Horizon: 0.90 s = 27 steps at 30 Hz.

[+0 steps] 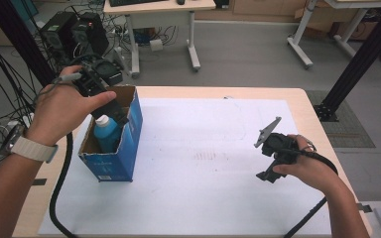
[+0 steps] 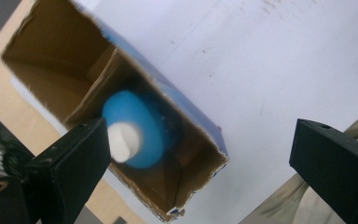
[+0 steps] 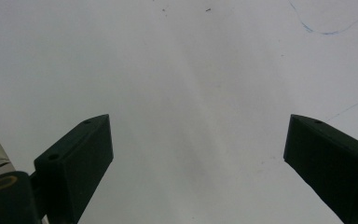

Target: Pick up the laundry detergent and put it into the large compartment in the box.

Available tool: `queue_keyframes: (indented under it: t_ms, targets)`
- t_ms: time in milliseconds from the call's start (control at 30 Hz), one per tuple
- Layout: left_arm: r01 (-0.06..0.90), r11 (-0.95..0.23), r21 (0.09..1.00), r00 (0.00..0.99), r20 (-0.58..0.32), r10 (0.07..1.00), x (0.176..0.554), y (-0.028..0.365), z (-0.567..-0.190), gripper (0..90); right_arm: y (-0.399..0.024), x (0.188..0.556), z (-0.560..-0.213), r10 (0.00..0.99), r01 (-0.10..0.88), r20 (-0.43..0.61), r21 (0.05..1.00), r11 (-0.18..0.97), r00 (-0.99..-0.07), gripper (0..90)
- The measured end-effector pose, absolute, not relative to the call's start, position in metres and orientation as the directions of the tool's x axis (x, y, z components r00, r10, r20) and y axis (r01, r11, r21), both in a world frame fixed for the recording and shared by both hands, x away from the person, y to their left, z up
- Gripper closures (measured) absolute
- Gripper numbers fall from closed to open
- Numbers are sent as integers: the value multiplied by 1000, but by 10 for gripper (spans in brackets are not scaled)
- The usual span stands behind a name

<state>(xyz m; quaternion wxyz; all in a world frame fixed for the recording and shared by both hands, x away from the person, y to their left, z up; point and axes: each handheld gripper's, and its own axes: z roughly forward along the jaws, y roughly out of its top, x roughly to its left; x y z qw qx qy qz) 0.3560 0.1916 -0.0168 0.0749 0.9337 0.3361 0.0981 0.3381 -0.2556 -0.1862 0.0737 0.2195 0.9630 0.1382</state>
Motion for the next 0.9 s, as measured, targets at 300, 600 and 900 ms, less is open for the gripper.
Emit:
queue_keyframes:
  t_ms: [300,600,900]
  targets:
    - [445,-882,153,868,166,467,342,145,-27,48,-257,333,-184,457,416,-85,296,860,-885,79]
    - [210,-973,99,970,101,220,323,100,-44,51,-254,332,-181,464,421,-92,293,858,-881,78]
    - [86,-994,69,993,74,91,307,62,-72,55,-248,328,-177,466,419,-104,296,858,-879,78]
